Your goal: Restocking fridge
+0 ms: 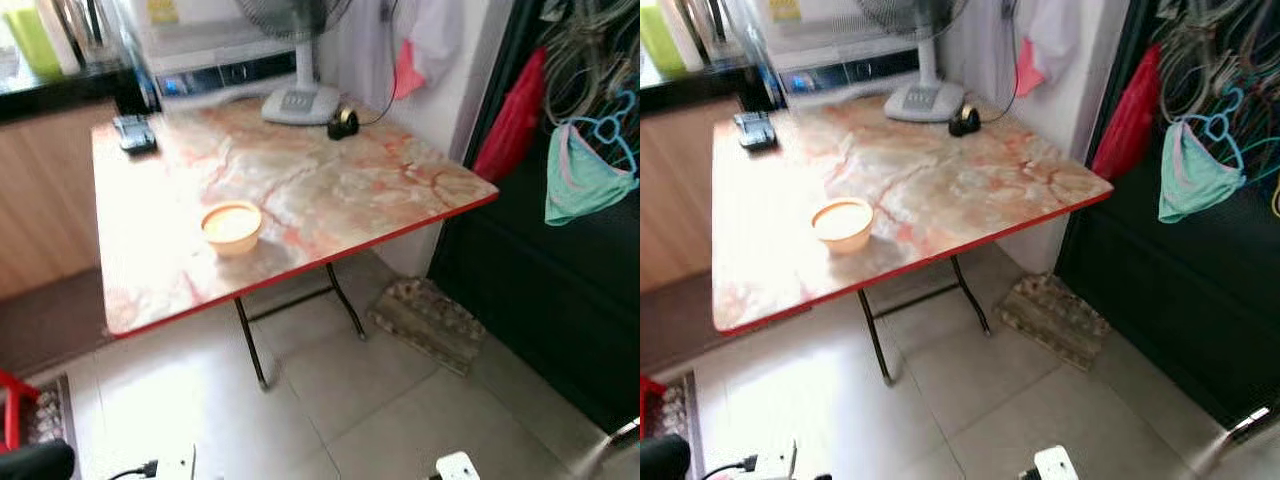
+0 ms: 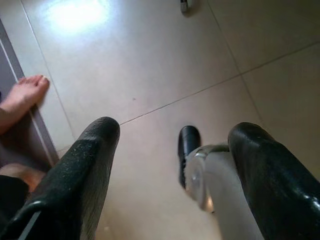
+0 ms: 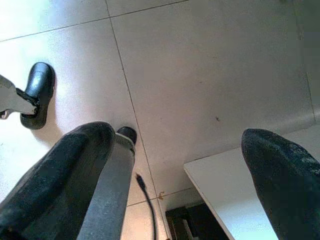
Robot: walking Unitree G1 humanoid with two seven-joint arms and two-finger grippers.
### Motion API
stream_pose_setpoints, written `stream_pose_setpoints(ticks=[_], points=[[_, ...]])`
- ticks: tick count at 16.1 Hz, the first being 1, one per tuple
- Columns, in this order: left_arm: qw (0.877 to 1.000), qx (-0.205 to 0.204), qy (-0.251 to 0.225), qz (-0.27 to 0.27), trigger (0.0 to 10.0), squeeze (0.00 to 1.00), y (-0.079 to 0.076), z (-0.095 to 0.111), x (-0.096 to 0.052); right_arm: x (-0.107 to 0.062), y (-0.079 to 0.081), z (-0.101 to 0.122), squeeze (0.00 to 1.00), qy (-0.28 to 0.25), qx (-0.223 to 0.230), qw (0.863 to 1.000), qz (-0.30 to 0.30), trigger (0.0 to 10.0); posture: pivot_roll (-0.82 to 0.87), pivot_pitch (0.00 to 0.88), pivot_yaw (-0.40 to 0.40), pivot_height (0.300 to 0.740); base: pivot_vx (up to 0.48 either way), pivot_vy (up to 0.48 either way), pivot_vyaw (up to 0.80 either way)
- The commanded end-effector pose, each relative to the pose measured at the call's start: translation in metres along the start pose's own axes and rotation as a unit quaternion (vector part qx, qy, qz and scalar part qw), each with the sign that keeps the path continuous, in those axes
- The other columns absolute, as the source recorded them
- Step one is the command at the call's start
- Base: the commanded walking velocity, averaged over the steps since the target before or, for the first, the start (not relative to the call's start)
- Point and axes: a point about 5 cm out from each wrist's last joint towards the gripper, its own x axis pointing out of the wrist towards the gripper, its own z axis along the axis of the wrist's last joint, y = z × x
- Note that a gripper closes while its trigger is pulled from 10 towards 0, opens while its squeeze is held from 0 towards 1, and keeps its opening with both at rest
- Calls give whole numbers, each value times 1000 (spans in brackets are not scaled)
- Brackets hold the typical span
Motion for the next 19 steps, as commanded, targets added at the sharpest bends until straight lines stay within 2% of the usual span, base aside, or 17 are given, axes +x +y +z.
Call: stream_pose_setpoints(ticks=[1, 2, 3, 6, 8, 12, 15, 16, 19], points=[[993, 10, -118, 19, 10000, 0, -1, 53, 6, 0, 1, 1, 0, -5, -3, 1000, 1, 10000, -49, 0, 2, 740, 0, 0, 0], [979, 19, -201, 32, 10000, 0, 0, 91, 5, 0, 1, 2, 0, -12, -2, 1000, 0, 10000, -47, 0, 5, 740, 0, 0, 0], [972, 27, -232, 32, 10000, 0, -2, 101, 2, 0, 0, 2, 0, -11, -6, 1000, -3, 10000, -45, 0, 5, 740, 0, 0, 800], [958, 26, -285, 27, 10000, 0, -7, 120, -3, 0, 1, 0, 0, -9, -2, 1000, -2, 10000, -50, 0, 10, 740, 0, 0, 800], [947, 41, -319, 12, 10000, 0, -11, 134, -8, 0, 1, -1, 0, -6, 6, 1000, 1, 10000, -42, 0, 8, 740, 0, 0, 0], [934, 45, -355, -1, 10000, 0, -21, 143, -17, 0, 1, -1, 0, -6, -6, 1000, 6, 10000, -39, 0, 0, 740, 0, 0, 0], [898, 92, -430, -18, 10000, 0, -33, 164, -37, 0, -1, 0, 0, -6, -8, 1000, 6, 10000, -30, 0, -5, 740, 0, 0, 0], [883, 98, -459, -28, 10000, 0, -40, 176, -47, 0, -1, 0, 0, -6, -9, 1000, 6, 10000, -26, 0, -8, 740, 0, 0, 0], [852, 101, -513, -36, 10000, 0, -47, 200, -68, 0, -1, 0, 0, -8, -11, 1000, 5, 10000, -31, 0, -6, 740, 0, 0, 0]])
